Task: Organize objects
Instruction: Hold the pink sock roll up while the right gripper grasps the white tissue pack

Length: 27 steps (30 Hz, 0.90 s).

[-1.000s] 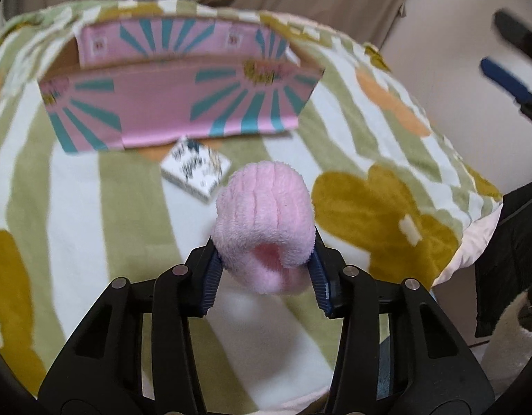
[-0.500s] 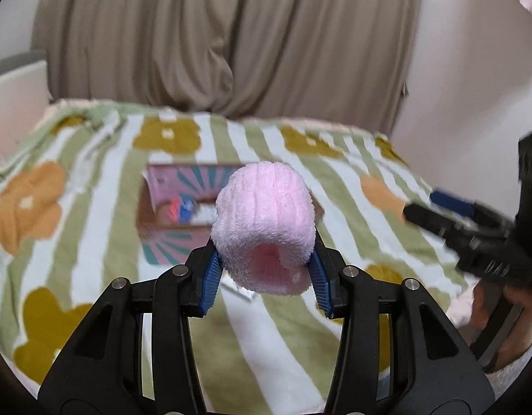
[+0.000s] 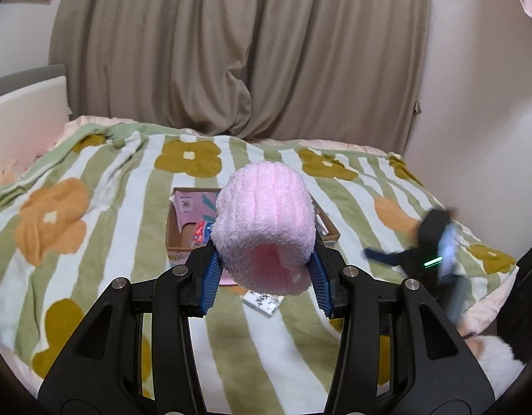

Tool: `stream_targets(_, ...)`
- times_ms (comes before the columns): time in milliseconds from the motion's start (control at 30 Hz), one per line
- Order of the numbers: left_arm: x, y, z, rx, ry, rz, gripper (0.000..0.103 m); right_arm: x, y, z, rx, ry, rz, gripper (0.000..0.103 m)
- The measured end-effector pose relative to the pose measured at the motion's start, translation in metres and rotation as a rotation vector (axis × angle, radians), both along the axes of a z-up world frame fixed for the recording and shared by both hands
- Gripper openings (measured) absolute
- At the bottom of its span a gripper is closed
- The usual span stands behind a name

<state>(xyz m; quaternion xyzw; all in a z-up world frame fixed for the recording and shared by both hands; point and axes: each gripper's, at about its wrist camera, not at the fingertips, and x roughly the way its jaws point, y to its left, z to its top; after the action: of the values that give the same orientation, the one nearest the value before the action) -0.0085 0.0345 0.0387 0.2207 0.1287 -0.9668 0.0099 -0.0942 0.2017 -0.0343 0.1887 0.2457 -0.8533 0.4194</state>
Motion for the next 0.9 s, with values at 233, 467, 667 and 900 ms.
stream_targets(233,0.012,-0.012,-0.001,-0.003,0.008,0.044,0.041,-0.032,-0.058,-0.080,0.195,-0.050,0.124,0.086)
stream_targets(467,0.016,-0.023,-0.006,-0.007,-0.009,0.070,0.041,-0.049,-0.092,-0.113,0.284,-0.059,0.169,0.082)
stream_targets(667,0.015,-0.030,-0.010,-0.012,-0.019,0.078,0.041,-0.050,-0.108,-0.133,0.372,-0.036,0.201,0.062)
stream_targets(900,0.013,-0.034,-0.014,0.001,-0.032,0.072,0.041,-0.050,-0.113,-0.140,0.408,-0.018,0.210,0.045)
